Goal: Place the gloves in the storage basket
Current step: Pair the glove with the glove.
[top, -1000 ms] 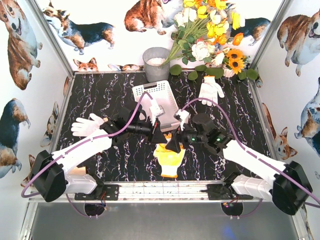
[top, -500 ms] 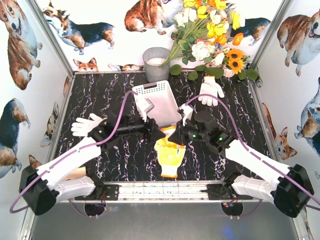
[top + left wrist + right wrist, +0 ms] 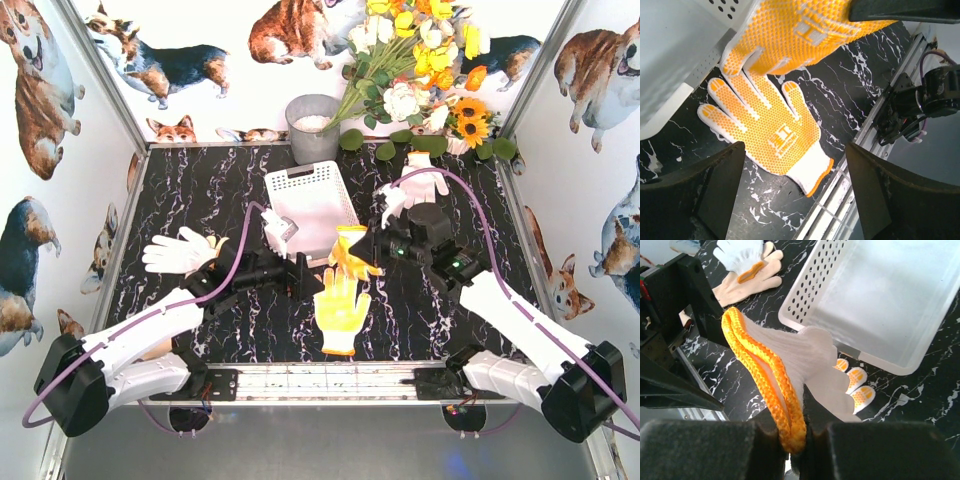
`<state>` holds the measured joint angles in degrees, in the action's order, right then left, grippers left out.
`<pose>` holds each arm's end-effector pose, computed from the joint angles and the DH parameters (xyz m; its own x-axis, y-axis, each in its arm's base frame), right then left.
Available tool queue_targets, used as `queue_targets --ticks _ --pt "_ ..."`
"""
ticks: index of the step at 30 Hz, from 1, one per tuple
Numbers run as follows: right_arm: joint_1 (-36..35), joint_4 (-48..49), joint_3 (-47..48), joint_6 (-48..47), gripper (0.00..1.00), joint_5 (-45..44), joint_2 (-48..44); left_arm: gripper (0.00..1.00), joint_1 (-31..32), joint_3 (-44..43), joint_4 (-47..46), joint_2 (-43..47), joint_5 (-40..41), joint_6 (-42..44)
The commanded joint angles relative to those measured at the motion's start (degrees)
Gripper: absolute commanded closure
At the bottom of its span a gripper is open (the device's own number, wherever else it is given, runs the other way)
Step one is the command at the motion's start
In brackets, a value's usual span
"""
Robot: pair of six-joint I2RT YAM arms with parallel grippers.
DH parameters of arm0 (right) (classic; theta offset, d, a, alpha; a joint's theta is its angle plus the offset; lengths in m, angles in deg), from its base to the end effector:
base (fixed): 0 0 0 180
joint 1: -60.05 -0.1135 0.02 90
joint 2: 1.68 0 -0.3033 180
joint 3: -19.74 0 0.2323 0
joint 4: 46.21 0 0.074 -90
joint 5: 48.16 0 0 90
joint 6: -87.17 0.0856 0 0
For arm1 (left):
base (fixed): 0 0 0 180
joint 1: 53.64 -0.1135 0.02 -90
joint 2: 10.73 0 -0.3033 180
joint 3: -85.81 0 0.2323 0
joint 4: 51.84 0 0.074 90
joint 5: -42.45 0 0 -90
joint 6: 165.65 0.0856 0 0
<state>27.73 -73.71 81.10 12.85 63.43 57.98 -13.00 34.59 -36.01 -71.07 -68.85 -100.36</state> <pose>0.1837 0.1535 0.3153 -0.5641 -0.0595 -0.8235 -0.6488 0.6489 0.3975 0.1609 -0.1790 0.2754 -0.6489 0.0437 -0.7596 0.6445 0.5622 -0.5182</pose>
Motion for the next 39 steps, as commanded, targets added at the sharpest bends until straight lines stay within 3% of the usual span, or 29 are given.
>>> queue_targets --ticks 1,7,16,24,30,33,39 --pt "1.69 1.28 2.61 -6.14 1.0 0.7 -0.33 0.25 -0.21 0.97 -4.46 -0.11 1.98 -5.72" --pt "4.55 -3.13 4.07 -11.52 1.0 -1.98 -0.35 0.25 -0.2 0.61 -2.62 -1.89 2.71 -6.15" --pt "6.56 -6.89 0.72 -12.77 1.0 -17.18 -6.28 0.24 -0.38 -2.35 3.44 -3.29 8.31 -3.97" --pt "6.2 4.47 -6.22 -9.46 1.0 -10.23 -8.04 0.24 -0.85 -2.05 2.52 -4.0 9.34 -6.22" --pt "4.11 3.69 -6.5 -11.75 1.0 -12.03 -5.08 0.25 -1.34 -3.8 6.81 -3.38 9.84 -4.71" --pt "2.05 2.72 -6.7 -11.97 1.0 -15.3 -5.45 0.26 -1.68 -3.92 8.07 -2.51 10.31 -4.3" --pt "-5.13 -2.54 -6.49 -13.93 1.0 -30.69 -8.5 0.26 -2.57 -8.62 17.02 -0.72 9.09 0.61"
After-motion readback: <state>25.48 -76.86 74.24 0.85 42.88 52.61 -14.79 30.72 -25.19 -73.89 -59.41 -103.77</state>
